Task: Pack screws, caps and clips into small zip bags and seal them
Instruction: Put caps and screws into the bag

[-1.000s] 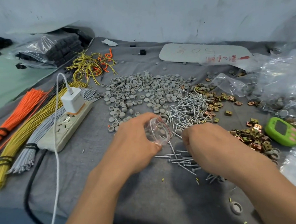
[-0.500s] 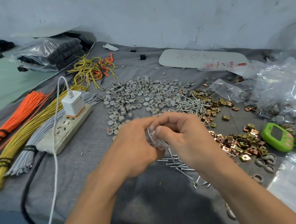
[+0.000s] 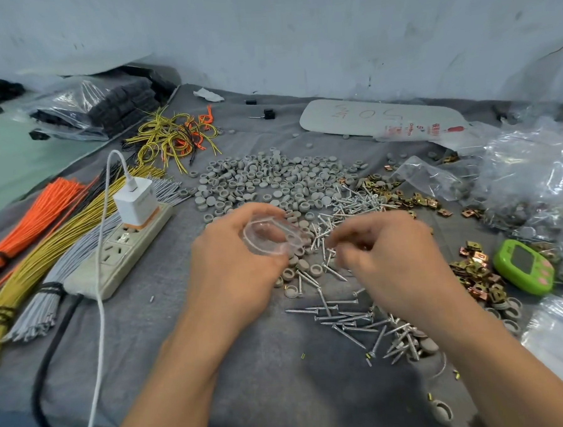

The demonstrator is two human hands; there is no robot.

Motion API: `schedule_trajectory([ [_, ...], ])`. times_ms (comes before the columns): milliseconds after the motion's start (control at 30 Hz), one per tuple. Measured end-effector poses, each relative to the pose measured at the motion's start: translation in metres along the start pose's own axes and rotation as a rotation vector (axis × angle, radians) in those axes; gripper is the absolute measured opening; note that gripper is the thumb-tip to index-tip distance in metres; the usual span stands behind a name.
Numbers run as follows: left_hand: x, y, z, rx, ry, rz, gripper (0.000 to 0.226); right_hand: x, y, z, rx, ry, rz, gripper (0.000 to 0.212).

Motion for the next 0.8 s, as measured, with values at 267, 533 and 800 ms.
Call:
schedule_trajectory([
  [267, 0.026, -0.004, -0.004, 0.025, -0.039, 0.286, 0.046, -0.029, 0.011, -0.013, -0.029, 0.511, -0.383, 0.012],
  [533, 0.005, -0.004, -0.015, 0.037, -0.372, -0.16, 0.058, -0.035, 0.023, -0.025, 0.129, 0.629, -0.342, 0.021],
  [800, -0.002, -0.007, -0.019, 0.023, -0.388, -0.269, 0.043, -0.022, 0.014, -0.022, 0.056, 0.225, 0.009, 0.021],
])
Point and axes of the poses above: each hand's wrist, its own y-axis away from the middle knuckle, its own x-axis out of the back of the hand, z = x × y, the point moved 3 cm from there along -y, towards the middle knuckle, and after that the axes turned 2 degrees about -z, right-handed, at the moved point
